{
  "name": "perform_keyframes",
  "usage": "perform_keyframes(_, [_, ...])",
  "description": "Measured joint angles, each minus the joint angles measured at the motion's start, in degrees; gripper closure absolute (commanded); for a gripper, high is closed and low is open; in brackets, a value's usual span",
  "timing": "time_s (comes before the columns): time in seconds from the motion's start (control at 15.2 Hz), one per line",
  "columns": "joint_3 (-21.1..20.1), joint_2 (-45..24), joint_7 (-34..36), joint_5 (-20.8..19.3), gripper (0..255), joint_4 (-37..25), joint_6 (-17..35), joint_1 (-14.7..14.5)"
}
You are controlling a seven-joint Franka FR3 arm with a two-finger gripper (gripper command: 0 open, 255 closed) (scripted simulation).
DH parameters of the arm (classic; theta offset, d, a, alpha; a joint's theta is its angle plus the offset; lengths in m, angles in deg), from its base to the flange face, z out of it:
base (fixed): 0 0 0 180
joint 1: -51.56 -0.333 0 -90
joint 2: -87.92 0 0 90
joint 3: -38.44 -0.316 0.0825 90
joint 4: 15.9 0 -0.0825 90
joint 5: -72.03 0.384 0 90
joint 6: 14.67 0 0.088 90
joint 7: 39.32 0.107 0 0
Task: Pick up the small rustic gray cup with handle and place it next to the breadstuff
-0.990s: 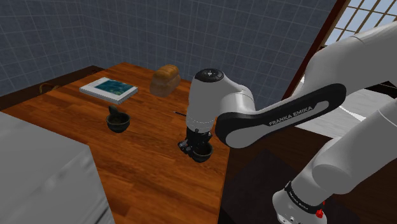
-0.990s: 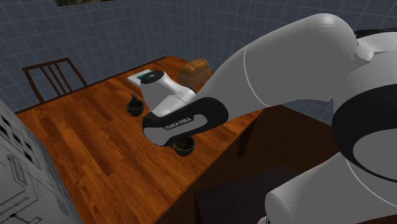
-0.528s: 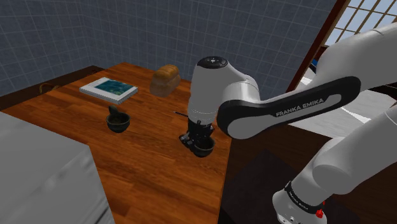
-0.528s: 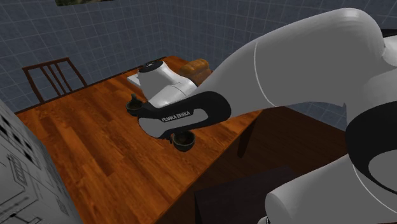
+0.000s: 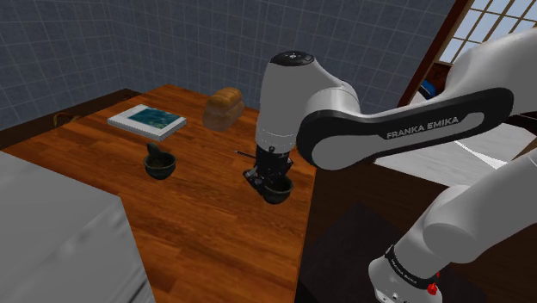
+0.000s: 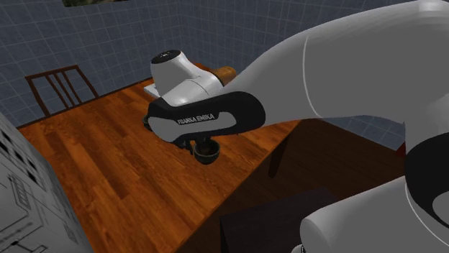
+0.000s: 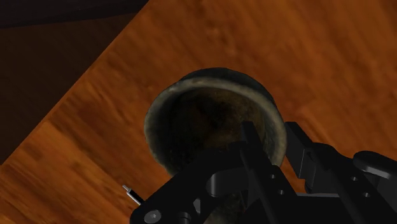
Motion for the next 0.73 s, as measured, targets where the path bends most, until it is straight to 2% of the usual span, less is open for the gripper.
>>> perform_keyframes(0.73, [1.78,2.74,-1.99,1.2,255,-6.27,-8.54,-0.23])
